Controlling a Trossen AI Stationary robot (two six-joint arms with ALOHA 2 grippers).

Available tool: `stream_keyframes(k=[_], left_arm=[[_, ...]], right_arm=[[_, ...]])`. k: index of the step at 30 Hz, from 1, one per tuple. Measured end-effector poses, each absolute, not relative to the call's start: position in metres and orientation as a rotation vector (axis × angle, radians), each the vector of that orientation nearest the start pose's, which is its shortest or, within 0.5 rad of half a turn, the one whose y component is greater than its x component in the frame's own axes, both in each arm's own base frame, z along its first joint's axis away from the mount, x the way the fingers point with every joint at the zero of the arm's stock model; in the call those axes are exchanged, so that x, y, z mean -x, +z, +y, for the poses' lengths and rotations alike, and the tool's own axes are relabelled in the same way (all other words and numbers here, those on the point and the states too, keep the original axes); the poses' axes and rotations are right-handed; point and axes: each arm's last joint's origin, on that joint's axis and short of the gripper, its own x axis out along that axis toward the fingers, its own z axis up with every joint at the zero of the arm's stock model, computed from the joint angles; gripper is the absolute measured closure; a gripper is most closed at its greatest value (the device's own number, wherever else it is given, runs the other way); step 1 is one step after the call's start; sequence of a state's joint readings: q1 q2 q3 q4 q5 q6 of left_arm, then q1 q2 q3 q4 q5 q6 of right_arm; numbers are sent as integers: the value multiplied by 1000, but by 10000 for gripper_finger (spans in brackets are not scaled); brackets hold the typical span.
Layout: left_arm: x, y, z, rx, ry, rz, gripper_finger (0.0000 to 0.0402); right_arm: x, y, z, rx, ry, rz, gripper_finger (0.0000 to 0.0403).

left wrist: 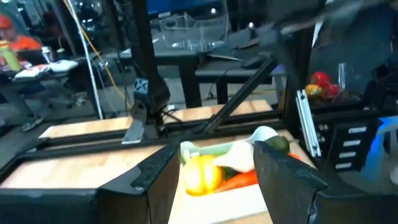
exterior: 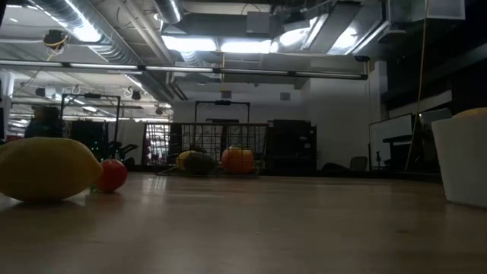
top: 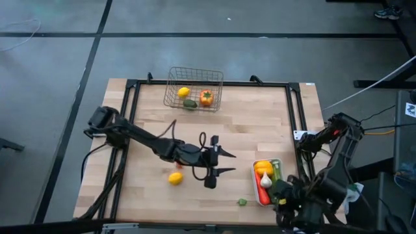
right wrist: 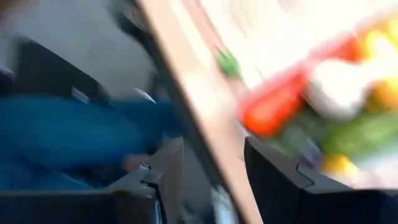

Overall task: Sort produce into baskets
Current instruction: Put the green bell pepper into the white bin

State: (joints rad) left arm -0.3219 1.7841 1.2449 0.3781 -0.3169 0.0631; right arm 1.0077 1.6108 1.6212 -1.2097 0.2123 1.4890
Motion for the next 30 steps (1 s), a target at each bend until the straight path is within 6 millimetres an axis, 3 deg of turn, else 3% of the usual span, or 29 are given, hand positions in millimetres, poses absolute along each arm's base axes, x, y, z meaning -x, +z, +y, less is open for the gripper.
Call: stream_keyframes(k=[4, 8, 14, 18, 24, 30], left_arm=[[-374, 292, -115, -134, -11, 217, 202], [-357, 305, -112, -137, -16, 286, 202], [-340, 313, -114, -122, -30, 348, 202], [-338, 313, -119, -125, -47, 348, 202], [-333, 307, -125, -131, -62, 416, 202], [-330, 305, -130, -131, -74, 435, 202]], right_arm=[[-182, 359, 266, -623, -85, 930, 233], [-196, 366, 276, -518, -10, 715, 233], [-232, 347, 289, -306, 53, 643, 233], [-262, 324, 288, -173, 66, 689, 233], [-300, 287, 277, -179, 146, 892, 233], [-316, 251, 274, -112, 215, 1077, 233]])
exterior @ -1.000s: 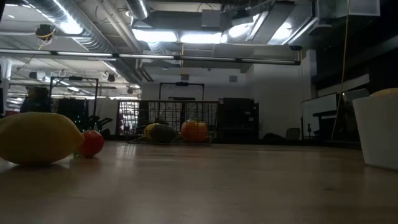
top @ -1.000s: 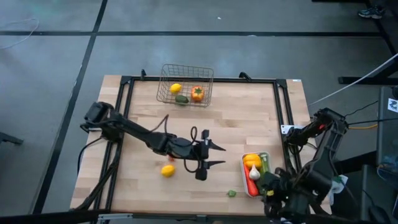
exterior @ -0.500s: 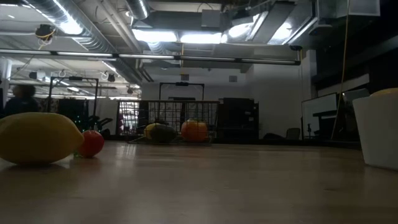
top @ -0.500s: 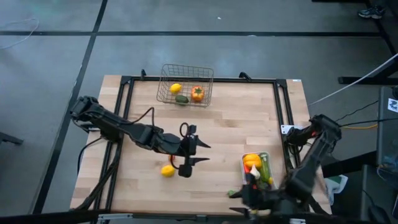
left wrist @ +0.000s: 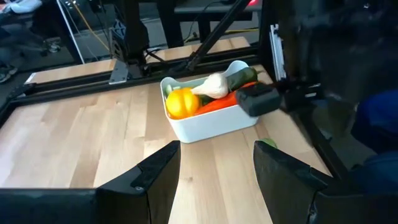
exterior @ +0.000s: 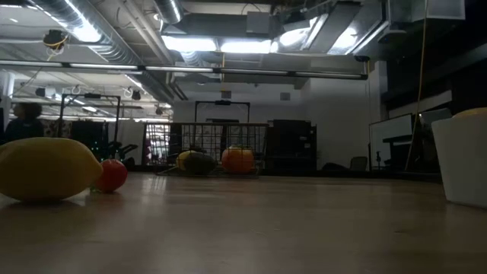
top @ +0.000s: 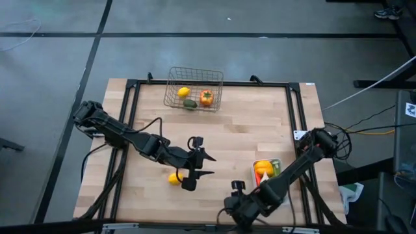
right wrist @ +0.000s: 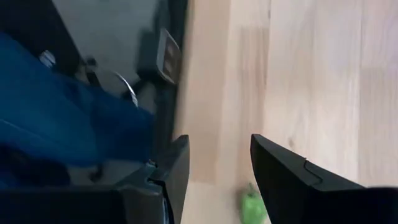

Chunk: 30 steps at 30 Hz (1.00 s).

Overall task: Sort produce into baskets
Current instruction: Put the green bell pepper into the white bin

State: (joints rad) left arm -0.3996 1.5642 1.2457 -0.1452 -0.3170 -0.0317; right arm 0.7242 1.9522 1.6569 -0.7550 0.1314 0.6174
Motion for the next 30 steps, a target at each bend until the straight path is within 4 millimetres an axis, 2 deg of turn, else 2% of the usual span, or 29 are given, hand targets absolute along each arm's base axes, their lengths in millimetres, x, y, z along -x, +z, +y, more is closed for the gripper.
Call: stream_keyframes(k=[5, 16, 30], left_arm=[[-329, 303, -130, -125, -72, 454, 202], [-324, 295, -130, -84, -51, 556, 202], [-324, 294, -129, -60, -42, 567, 202]], right_arm=[[-314, 231, 273, -21, 186, 1177, 233], [-313, 196, 275, 28, 163, 1358, 233], [-310, 178, 273, 89, 111, 1453, 233]])
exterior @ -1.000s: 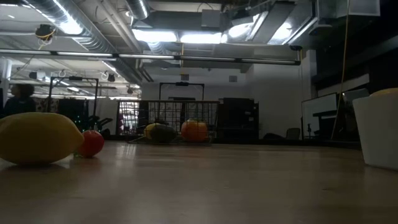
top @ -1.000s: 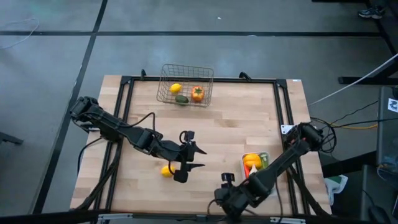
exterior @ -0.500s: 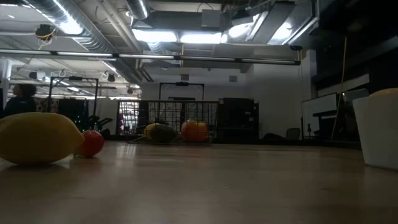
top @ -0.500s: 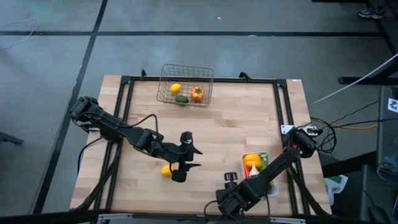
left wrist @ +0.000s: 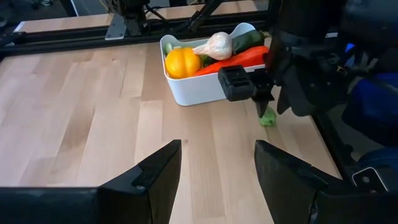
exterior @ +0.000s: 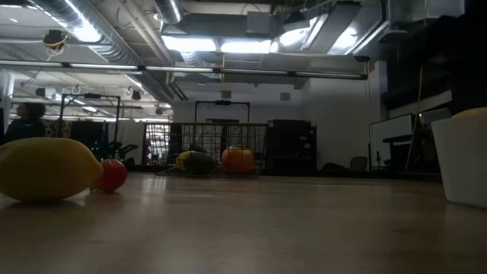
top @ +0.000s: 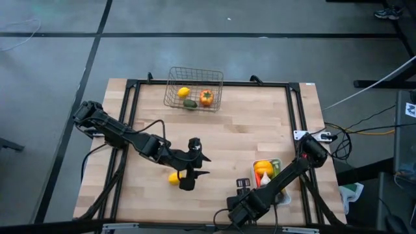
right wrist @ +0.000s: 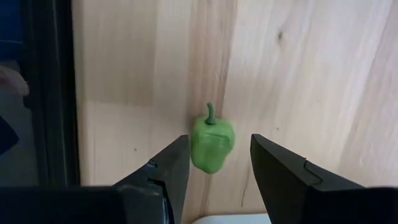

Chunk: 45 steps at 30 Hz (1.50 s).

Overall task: Sort produce into baskets
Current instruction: Put the green bell pepper into the white bin

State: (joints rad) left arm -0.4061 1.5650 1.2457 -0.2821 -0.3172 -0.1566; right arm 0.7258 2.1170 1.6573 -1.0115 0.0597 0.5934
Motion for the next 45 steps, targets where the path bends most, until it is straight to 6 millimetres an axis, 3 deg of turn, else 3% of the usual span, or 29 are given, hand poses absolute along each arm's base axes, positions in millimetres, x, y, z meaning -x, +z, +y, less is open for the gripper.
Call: stream_keyframes(k=[17, 27, 45], left_arm=[[-324, 294, -129, -67, -44, 567, 202], [-324, 294, -129, -91, -51, 564, 202], [-324, 294, -129, -92, -51, 565, 202]], right_arm=[[-310, 172, 273, 96, 105, 1478, 233], [-313, 156, 276, 97, 104, 1506, 233], [-310, 156, 274, 120, 83, 1532, 234]])
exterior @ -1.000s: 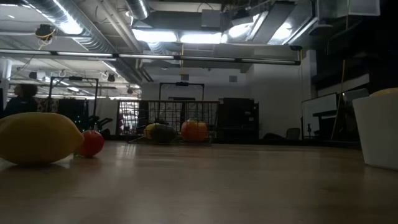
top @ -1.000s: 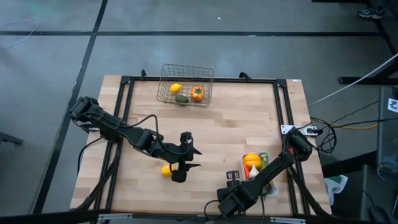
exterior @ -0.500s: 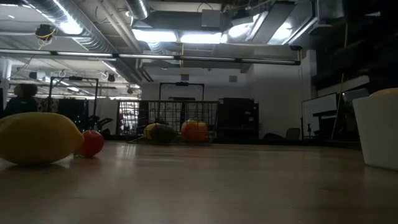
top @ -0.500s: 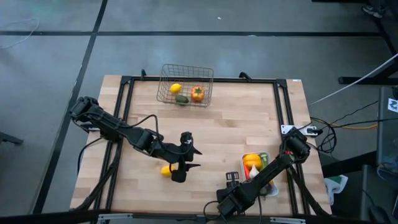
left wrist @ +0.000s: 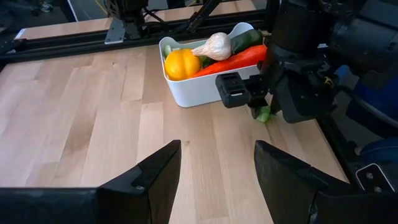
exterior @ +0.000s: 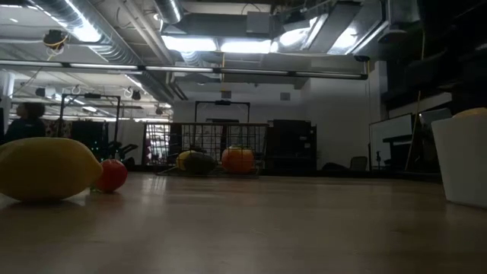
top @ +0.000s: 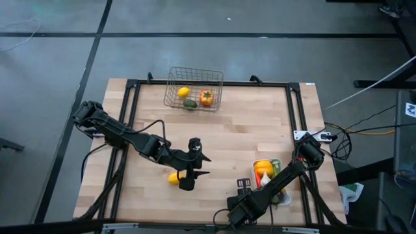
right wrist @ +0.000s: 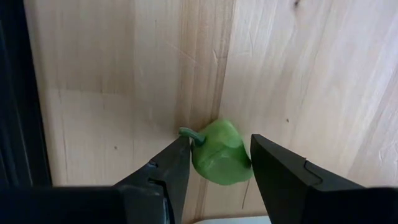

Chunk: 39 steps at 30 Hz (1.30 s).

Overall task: Sort produce into baskets
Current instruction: Put the green bell pepper into the white bin

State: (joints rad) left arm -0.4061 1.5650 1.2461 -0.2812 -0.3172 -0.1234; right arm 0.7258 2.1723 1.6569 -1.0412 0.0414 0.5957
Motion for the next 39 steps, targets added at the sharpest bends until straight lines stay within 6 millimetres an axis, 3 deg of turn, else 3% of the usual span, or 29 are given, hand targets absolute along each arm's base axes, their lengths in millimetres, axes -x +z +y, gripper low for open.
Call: stream_keyframes(k=[9, 16, 26, 39], left_arm=[[-324, 294, -129, -93, -52, 565, 202], [-324, 294, -129, -93, -52, 565, 201], [-324, 294, -129, -93, -52, 565, 202], [-324, 294, -129, -93, -51, 566, 202]], right_arm=[[-310, 156, 274, 117, 86, 1535, 298], [-314, 168, 277, 107, 100, 1518, 309], [-319, 233, 279, 195, 76, 1473, 310], [-302, 311, 263, 258, 112, 1420, 310]])
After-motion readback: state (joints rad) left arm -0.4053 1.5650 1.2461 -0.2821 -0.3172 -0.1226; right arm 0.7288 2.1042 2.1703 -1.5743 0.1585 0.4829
